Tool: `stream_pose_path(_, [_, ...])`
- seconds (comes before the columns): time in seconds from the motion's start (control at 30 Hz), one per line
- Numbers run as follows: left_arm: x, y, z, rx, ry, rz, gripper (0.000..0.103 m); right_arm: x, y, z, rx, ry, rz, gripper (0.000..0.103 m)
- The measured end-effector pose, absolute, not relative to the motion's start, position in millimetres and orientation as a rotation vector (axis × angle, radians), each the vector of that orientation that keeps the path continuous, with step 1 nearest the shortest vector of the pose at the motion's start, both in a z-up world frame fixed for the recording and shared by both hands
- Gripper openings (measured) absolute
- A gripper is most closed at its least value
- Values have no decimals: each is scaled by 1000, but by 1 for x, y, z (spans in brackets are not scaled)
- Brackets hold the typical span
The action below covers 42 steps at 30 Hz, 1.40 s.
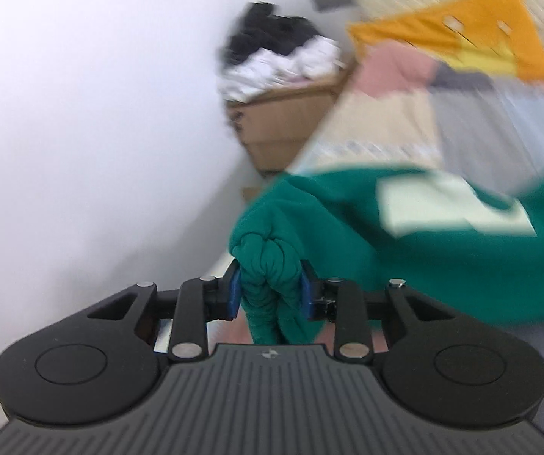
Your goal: Fold large clothes
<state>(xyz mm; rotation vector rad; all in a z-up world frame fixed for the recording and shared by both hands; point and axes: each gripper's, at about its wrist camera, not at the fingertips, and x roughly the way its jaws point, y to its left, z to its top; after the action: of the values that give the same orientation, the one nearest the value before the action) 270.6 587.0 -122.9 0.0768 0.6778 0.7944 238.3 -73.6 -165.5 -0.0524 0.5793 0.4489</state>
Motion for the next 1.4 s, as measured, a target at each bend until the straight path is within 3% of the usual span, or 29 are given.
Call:
stream_pose_path(0.2, [268,681,-89,-363,509,925,32,247,-77,-165,-34,583,427,59])
stream_pose_path(0.47, [308,705,-144,-342,656,1044,34,257,-68,-170,-43,604,435,59])
stream_pose_path(0.57, [309,699,-152,-370,655,1052,52,260,-68,-169,-28,607,438,59])
stream_pose_path(0.7, [295,677,-149,-440,619,1061,67,261,-69,-168,-3,608,447,59])
stream_pose_path(0.93, [282,623,-103,-420,594,980,78,248,-78,-156,15,567,474,59])
stream_pose_path(1.17, [248,537,-47,-410,568,863,80,229,-95,-144,26,511,500,59])
stream_pose_path(1.4, [208,417,-63,-501,660,658,80,210,-119,-132,79,466,530,59])
